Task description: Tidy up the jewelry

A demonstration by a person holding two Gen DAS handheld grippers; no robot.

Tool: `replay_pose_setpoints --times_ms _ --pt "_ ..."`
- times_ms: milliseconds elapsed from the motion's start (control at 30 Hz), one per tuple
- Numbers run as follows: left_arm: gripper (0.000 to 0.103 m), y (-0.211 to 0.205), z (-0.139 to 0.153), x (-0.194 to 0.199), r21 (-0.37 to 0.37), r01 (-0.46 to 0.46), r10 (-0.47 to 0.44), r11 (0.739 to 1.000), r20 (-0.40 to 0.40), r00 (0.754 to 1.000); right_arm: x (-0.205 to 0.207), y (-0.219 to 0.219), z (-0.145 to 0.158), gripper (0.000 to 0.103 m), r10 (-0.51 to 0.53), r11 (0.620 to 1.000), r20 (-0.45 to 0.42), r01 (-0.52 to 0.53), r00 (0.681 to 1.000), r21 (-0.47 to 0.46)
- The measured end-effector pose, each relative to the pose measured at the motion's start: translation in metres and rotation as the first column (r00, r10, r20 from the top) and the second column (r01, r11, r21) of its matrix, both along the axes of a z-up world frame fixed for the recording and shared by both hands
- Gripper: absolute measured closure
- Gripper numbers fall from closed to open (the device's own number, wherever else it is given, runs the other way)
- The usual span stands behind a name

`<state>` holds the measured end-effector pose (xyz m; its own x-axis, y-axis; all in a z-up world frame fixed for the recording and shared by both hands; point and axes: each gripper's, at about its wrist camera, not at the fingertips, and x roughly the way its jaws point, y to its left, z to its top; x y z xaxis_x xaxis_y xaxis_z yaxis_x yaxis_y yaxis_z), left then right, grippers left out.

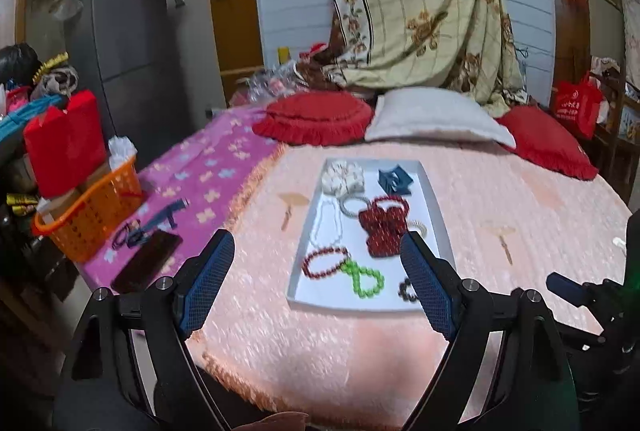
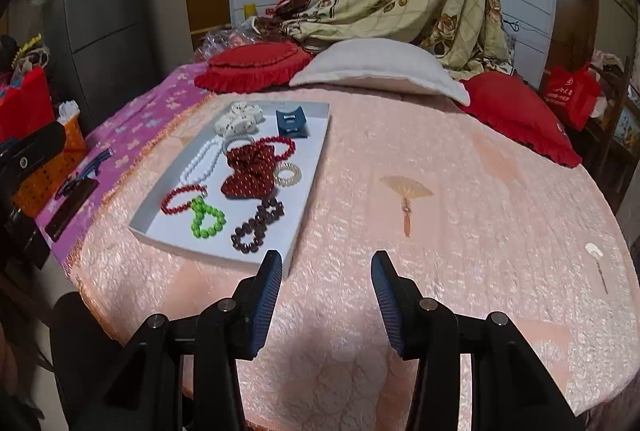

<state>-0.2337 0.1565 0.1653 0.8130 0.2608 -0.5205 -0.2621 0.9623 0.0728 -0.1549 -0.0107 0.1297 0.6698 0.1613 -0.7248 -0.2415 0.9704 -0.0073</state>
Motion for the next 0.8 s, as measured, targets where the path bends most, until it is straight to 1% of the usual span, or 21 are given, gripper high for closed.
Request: replay_pose_setpoints --times_ms 167,333,800 --pt "0.018 0.003 -0.013 0.000 -0.003 -0.010 0.010 1.000 -0.038 0.999 0.001 -0.001 0.000 0.058 -0.019 1.000 0.006 0.019 1.000 0.001" --pt "0.018 0.008 -0.026 0.000 -0.044 -0.016 0.012 0.999 -0.078 0.997 0.001 0.001 -0.001 0.058 -0.037 0.999 0.011 0.037 0.999 -0.013" --pt "0.018 0.004 -0.039 0.004 -0.055 -0.009 0.002 0.998 -0.128 0.992 0.002 0.006 -0.010 0.058 -0.046 0.998 0.005 0.046 0.999 -0.045"
